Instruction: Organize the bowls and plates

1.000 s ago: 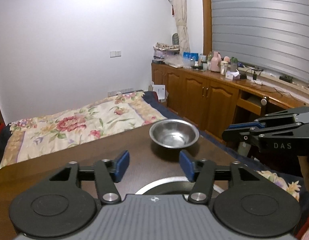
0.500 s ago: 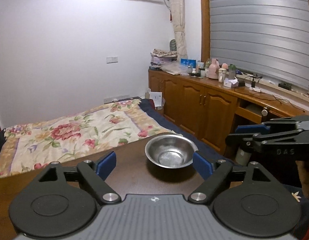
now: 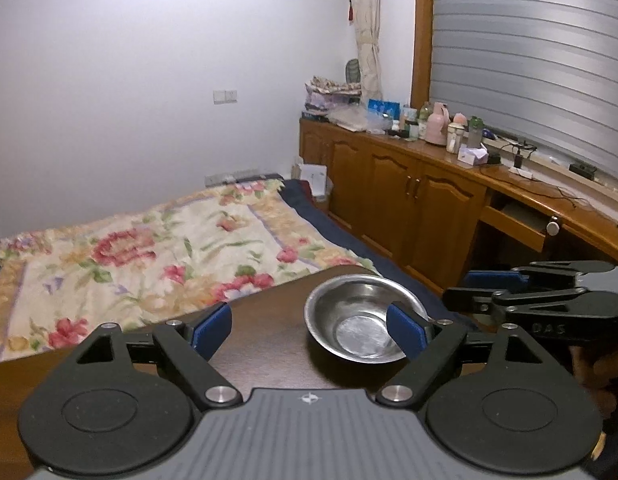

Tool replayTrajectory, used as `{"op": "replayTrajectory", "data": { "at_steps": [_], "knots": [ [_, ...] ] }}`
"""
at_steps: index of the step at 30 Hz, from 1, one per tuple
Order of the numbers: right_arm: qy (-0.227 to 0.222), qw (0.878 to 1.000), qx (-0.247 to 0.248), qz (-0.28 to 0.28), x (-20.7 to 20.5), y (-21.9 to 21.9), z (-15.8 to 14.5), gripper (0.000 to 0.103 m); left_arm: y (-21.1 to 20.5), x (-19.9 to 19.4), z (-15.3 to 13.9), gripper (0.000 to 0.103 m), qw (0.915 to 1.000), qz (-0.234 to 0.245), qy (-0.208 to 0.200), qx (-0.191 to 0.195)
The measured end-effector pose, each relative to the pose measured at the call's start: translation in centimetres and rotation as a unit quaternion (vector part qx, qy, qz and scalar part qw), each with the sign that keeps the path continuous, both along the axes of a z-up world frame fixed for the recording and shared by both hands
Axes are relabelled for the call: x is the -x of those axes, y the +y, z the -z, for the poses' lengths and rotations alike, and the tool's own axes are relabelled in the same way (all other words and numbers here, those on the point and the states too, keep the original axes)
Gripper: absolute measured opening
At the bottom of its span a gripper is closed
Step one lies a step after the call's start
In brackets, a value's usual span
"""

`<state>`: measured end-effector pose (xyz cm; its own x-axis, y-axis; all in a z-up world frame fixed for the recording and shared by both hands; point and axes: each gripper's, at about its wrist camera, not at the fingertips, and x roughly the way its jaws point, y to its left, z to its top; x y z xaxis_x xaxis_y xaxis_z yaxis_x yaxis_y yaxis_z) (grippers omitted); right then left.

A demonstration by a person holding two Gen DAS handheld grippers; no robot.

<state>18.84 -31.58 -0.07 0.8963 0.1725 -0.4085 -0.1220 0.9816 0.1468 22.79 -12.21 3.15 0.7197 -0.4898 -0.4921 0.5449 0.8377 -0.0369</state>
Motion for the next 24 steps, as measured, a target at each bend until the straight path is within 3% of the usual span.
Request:
{"op": "replayTrajectory", "data": {
  "at_steps": [17,19,21,24],
  "knots": [
    [0.052,0.998,-0.007,0.02,-4.7,-2.0,3.3,0.042,-4.0,-5.4,2.3,0.085,0.9978,0.04,0.035,-0.041],
    [0.058,0.998,-0.009,0.017,-5.1,-2.1,3.5,0.042,-4.3,-6.1,3.0,0.08,0.9972,0.04,0.044,-0.047],
    [0.065,0.998,-0.012,0.013,-5.3,-2.1,3.8,0.042,-4.6,-6.9,3.6,0.064,0.996,0.041,0.056,-0.057],
    [0.074,0.997,-0.012,0.01,-5.7,-2.2,3.9,0.042,-4.7,-7.9,4.4,0.061,0.9948,0.048,0.073,-0.052]
  ]
}}
